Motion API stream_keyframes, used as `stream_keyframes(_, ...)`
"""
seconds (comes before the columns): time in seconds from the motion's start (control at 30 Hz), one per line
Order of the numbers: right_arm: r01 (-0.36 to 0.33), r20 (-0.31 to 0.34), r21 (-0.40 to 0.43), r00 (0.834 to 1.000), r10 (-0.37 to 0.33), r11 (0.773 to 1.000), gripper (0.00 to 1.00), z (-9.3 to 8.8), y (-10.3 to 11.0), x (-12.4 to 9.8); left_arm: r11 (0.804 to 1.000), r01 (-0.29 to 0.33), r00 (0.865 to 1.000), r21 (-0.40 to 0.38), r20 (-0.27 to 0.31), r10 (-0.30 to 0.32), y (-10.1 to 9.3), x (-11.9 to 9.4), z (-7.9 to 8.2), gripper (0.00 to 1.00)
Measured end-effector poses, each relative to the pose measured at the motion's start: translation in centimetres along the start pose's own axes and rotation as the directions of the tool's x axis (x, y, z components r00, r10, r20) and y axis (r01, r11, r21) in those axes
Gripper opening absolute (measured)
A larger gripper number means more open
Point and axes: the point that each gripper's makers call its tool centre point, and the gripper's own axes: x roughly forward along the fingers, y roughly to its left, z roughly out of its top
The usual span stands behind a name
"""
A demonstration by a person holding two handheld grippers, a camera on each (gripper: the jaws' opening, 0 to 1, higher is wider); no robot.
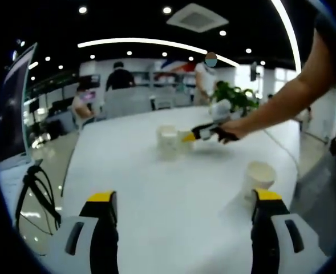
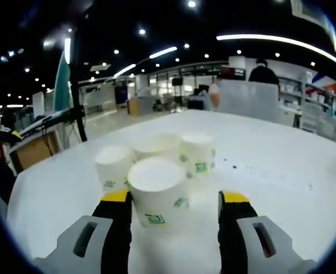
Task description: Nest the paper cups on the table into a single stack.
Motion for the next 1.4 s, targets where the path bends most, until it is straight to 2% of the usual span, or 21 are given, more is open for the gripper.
stream_keyframes(0.17, -0.01, -0.008, 0.007, 1.0, 0.01, 1.0, 0.56, -0.3, 0.1, 0.9, 1.0, 0.0, 1.0, 0.004, 0.003, 0.0, -0.1, 0.2, 0.4, 0.97)
stream_keyframes(0.37, -0.024, -0.016, -0.001, 1.0, 0.024, 1.0, 0.38, -0.3, 0.3, 1.3, 1.0, 0.004, 1.0, 0.007, 0.008, -0.004, -0.2, 0.4, 0.7, 0.97)
stream_keyframes(0.7, -0.026, -0.01, -0.014, 1.0, 0.026, 1.0, 0.38, -0.1, 0.0, 0.9, 1.0, 0.006, 1.0, 0.007, 0.014, -0.006, 0.2, 0.5, 1.0, 0.99)
stream_keyframes(1.13, -0.017, 0.01, -0.004, 1.0, 0.017, 1.0, 0.37, 1.2, -0.6, 0.2, 1.0, 0.027, 0.999, 0.006, 0.018, -0.027, -0.4, 0.5, 1.4, 0.99)
stream_keyframes(1.4, -0.017, 0.022, -0.014, 1.0, 0.017, 1.0, 0.37, 3.0, -0.4, -0.8, 1.0, 0.029, 0.999, 0.005, 0.023, -0.03, -0.5, 0.7, 1.7, 0.99)
